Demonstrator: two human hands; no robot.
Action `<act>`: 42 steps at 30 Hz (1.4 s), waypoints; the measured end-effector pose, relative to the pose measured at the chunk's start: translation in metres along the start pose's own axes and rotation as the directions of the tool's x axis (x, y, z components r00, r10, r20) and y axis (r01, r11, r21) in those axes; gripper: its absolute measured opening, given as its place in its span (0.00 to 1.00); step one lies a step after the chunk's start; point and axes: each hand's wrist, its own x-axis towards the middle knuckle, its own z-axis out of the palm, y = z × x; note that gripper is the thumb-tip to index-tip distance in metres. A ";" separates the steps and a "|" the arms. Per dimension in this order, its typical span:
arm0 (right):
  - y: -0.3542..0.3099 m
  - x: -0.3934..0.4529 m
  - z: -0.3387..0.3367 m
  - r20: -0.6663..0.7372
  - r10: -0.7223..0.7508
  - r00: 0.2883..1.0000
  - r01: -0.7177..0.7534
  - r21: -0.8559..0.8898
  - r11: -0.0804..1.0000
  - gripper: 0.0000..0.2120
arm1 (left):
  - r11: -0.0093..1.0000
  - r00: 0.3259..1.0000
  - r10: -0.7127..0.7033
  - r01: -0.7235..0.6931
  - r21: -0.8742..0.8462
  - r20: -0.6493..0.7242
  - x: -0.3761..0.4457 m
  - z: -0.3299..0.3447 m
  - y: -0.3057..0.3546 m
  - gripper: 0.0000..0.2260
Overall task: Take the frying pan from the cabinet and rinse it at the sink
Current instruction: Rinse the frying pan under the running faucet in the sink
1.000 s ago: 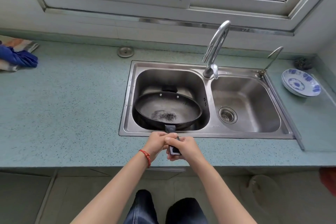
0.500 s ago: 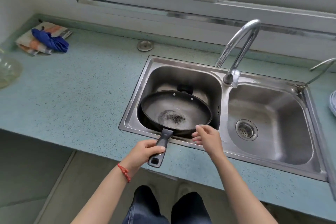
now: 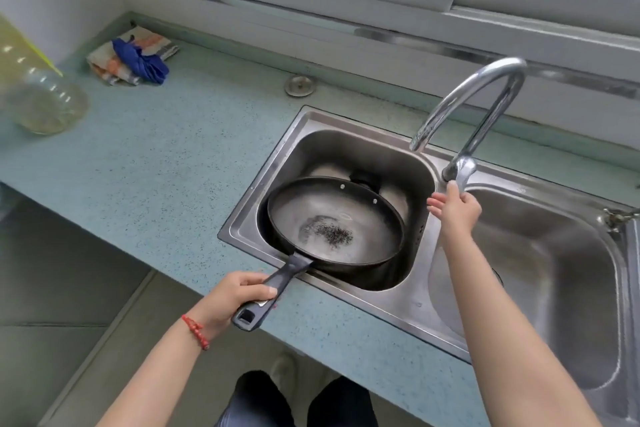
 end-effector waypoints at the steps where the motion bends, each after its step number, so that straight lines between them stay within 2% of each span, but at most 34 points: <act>1: 0.000 0.003 0.000 -0.006 -0.010 1.000 0.011 0.006 1.000 0.10 | 1.000 1.000 -0.008 0.008 0.001 -0.005 0.000 0.000 0.000 0.26; 4: 0.002 0.011 -0.003 -0.014 -0.018 1.000 0.018 0.046 0.999 0.11 | 0.999 0.999 -0.033 0.033 -0.006 -0.005 0.001 -0.001 0.001 0.25; 9: -0.001 0.018 -0.011 0.042 0.045 0.998 -0.053 0.198 0.979 0.13 | 0.999 0.999 -0.038 0.038 -0.004 0.002 0.002 -0.001 0.002 0.25; 12: -0.002 0.024 -0.021 -0.005 0.027 1.000 -0.025 0.231 0.973 0.12 | 0.999 0.999 -0.038 0.038 -0.007 0.000 0.002 -0.001 0.002 0.25; 20: -0.007 0.030 -0.024 -0.064 -0.010 0.998 0.024 0.237 0.971 0.13 | 0.999 0.999 -0.035 0.035 -0.014 0.000 0.003 -0.003 0.000 0.26; 29: -0.020 0.025 -0.021 -0.054 -0.017 0.998 0.029 0.235 0.971 0.13 | 1.000 1.000 -0.014 0.014 -0.020 0.017 0.005 -0.005 -0.004 0.24; 35: -0.015 -0.002 -0.025 -0.013 -0.020 1.000 0.022 0.152 0.988 0.06 | 1.000 0.998 0.011 -0.011 -0.011 0.059 0.008 -0.006 -0.006 0.22; 39: 0.003 -0.055 -0.019 0.057 -0.047 0.997 0.049 -0.024 0.999 0.07 | 1.000 0.996 0.012 -0.014 0.023 0.088 0.016 -0.006 -0.005 0.12; 40: 0.008 -0.073 -0.014 0.079 -0.056 0.995 0.061 -0.072 0.996 0.08 | 0.999 0.996 0.017 -0.021 0.043 0.089 0.019 -0.006 -0.004 0.13; 42: 0.021 -0.113 -0.003 0.125 -0.062 0.990 0.081 -0.154 0.985 0.08 | 0.995 0.994 0.038 -0.047 0.086 0.103 0.025 -0.009 -0.004 0.22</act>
